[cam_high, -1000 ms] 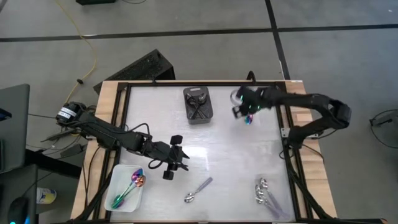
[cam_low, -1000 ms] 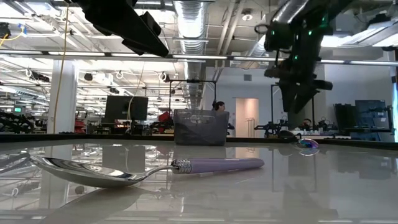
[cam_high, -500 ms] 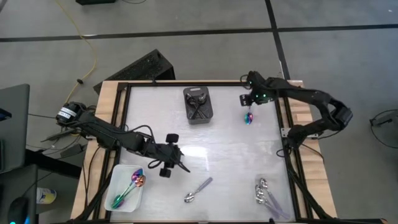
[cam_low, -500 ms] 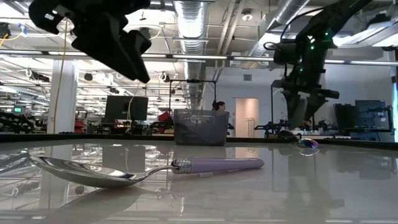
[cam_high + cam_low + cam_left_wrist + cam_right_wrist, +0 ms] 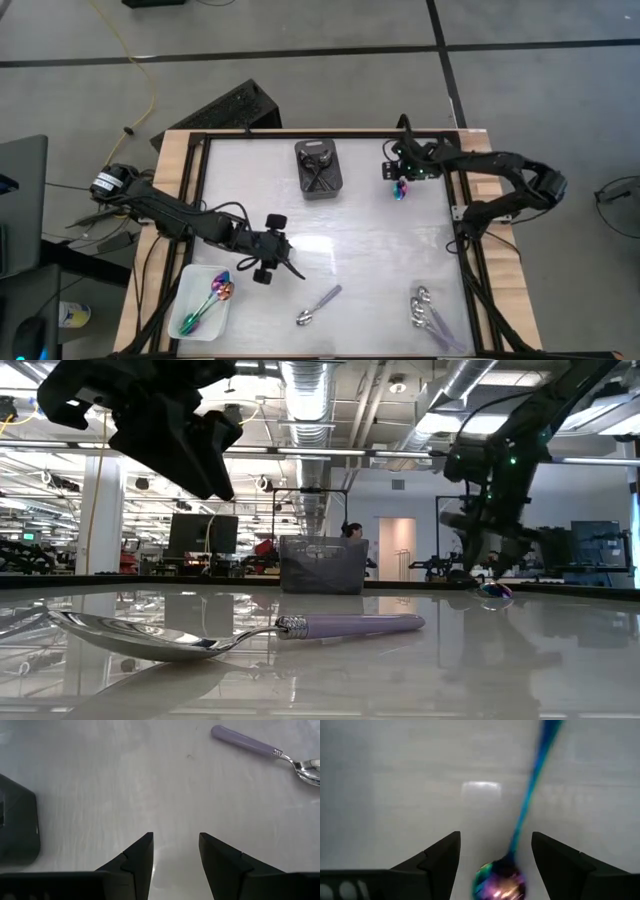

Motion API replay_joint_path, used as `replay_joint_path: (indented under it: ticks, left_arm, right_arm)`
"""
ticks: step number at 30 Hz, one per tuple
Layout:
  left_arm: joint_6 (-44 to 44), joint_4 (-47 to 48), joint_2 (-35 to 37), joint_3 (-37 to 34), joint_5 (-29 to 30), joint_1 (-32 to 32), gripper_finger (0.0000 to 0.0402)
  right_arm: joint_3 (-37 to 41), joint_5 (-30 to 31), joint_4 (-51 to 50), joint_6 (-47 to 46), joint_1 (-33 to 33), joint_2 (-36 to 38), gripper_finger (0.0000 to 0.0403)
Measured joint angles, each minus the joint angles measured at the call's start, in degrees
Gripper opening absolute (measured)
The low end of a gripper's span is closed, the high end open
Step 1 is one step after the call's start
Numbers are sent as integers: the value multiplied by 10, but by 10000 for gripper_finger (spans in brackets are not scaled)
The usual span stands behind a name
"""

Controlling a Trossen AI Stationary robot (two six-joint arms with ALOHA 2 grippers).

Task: Sort silverware by color (type)
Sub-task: Put the blue spoon into the white bin

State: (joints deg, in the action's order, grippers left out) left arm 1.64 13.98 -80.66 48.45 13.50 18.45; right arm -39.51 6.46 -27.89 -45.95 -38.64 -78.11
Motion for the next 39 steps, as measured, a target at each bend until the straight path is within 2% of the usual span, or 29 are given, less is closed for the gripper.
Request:
replay_joint_path:
  ticks: [6, 15, 19, 25, 33, 39]
  left_arm:
    - [3, -11, 0, 0, 0, 0, 143]
    - [18, -38, 0, 0, -1, -1, 143]
    - [26, -45, 0, 0, -2, -1, 143]
    - [29, -45, 0, 0, -1, -1, 143]
    - [29, -44, 0, 0, -1, -1, 143]
    - [29, -42, 0, 0, -2, -2, 143]
  right_arm:
    - [21, 76, 20, -16, 0, 0, 270]
    - [63, 61, 81, -51, 7, 0, 269]
    - [81, 61, 100, -53, 19, 0, 253]
    - [86, 81, 108, -52, 34, 0, 187]
    - [86, 88, 107, -47, 59, 0, 34]
    - [81, 98, 127, -50, 77, 2, 33]
